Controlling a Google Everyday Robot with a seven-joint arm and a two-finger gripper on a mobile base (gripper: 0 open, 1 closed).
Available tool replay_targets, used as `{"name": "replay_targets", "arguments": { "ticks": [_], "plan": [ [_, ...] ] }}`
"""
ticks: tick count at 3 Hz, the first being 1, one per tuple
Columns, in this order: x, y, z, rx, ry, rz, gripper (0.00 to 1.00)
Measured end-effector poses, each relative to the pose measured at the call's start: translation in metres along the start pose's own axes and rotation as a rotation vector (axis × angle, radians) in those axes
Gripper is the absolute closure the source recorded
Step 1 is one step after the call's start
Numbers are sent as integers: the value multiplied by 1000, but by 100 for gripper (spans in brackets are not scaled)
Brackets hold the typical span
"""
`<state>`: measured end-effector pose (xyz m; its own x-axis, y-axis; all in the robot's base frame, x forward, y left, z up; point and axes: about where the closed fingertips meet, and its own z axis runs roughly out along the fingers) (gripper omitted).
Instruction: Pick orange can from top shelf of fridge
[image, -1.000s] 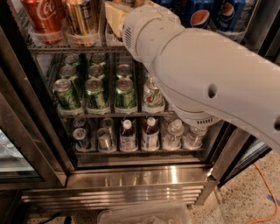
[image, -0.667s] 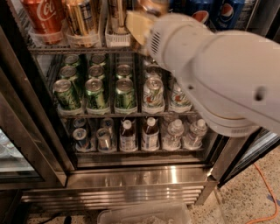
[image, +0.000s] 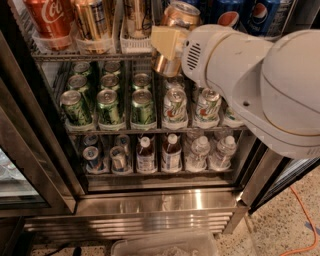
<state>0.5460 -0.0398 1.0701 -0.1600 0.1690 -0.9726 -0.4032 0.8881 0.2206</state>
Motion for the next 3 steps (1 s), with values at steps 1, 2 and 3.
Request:
{"name": "replay_targets", "arguments": {
  "ticks": [1, 2, 3],
  "plan": [
    [0, 0, 0, 0, 0, 0, 100],
    [9, 5, -4, -61, 41, 15, 100],
    [40, -4, -24, -138, 134, 52, 100]
  ]
}}
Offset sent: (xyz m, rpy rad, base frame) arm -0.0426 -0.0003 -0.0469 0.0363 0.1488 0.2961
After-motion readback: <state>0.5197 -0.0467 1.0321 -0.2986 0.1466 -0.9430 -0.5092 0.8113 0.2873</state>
